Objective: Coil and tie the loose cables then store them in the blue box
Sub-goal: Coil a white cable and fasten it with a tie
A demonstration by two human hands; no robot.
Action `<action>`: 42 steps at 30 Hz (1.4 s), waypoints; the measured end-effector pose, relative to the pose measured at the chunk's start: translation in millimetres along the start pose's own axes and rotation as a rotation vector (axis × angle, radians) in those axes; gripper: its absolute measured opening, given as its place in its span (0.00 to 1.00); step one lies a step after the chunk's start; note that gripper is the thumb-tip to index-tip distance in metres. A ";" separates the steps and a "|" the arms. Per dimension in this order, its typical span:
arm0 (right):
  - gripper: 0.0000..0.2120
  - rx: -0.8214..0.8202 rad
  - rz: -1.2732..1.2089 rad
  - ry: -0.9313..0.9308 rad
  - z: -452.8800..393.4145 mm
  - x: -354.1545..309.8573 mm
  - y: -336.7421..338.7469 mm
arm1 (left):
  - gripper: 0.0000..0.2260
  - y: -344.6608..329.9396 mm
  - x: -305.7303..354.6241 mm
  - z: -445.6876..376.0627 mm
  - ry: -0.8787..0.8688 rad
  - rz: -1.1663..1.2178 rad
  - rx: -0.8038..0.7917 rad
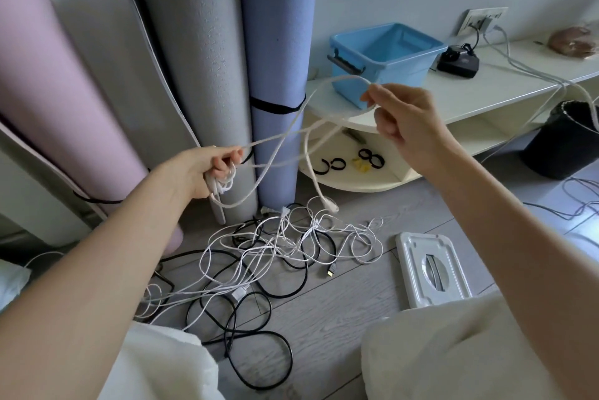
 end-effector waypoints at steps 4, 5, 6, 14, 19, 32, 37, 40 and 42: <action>0.12 -0.029 -0.114 -0.168 4.6 9.7 -14.6 | 0.14 5.9 2.1 0.9 -0.064 -0.008 0.140; 0.13 -0.040 -0.174 -0.211 5.4 9.8 -15.7 | 0.14 7.4 3.7 0.1 -0.083 0.001 0.161; 0.14 -0.052 -0.218 -0.228 6.0 8.1 -15.3 | 0.14 9.7 5.2 -1.1 -0.094 0.025 0.177; 0.13 0.410 -0.543 -0.256 -4.5 13.7 47.7 | 0.16 36.0 3.6 -10.9 -0.100 0.056 0.315; 0.11 0.306 -0.108 -0.266 -5.7 21.4 44.5 | 0.15 50.8 11.2 -14.0 -0.183 0.130 0.442; 0.10 -0.172 0.030 -0.222 0.2 19.2 4.7 | 0.14 66.2 25.3 -14.7 -0.321 0.196 0.542; 0.26 -0.618 0.993 -0.274 27.2 74.8 -22.1 | 0.12 -12.3 45.4 14.7 -0.353 -0.082 0.195; 0.19 -0.530 0.872 -0.081 22.3 55.2 -46.6 | 0.11 -63.9 27.9 40.6 -0.259 -0.340 -0.122; 0.21 -0.620 0.676 -0.138 35.0 59.1 -70.7 | 0.11 -84.9 21.2 54.3 -0.242 -0.418 -0.271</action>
Point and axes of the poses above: each hand's wrist, its own z-axis away from the middle knuckle, its own y-axis out of the back of the hand, x = y × z, the point moved 9 cm from there along -z, towards the middle knuckle, and after that the axes turned 6 degrees about x, right-handed, at the moved point
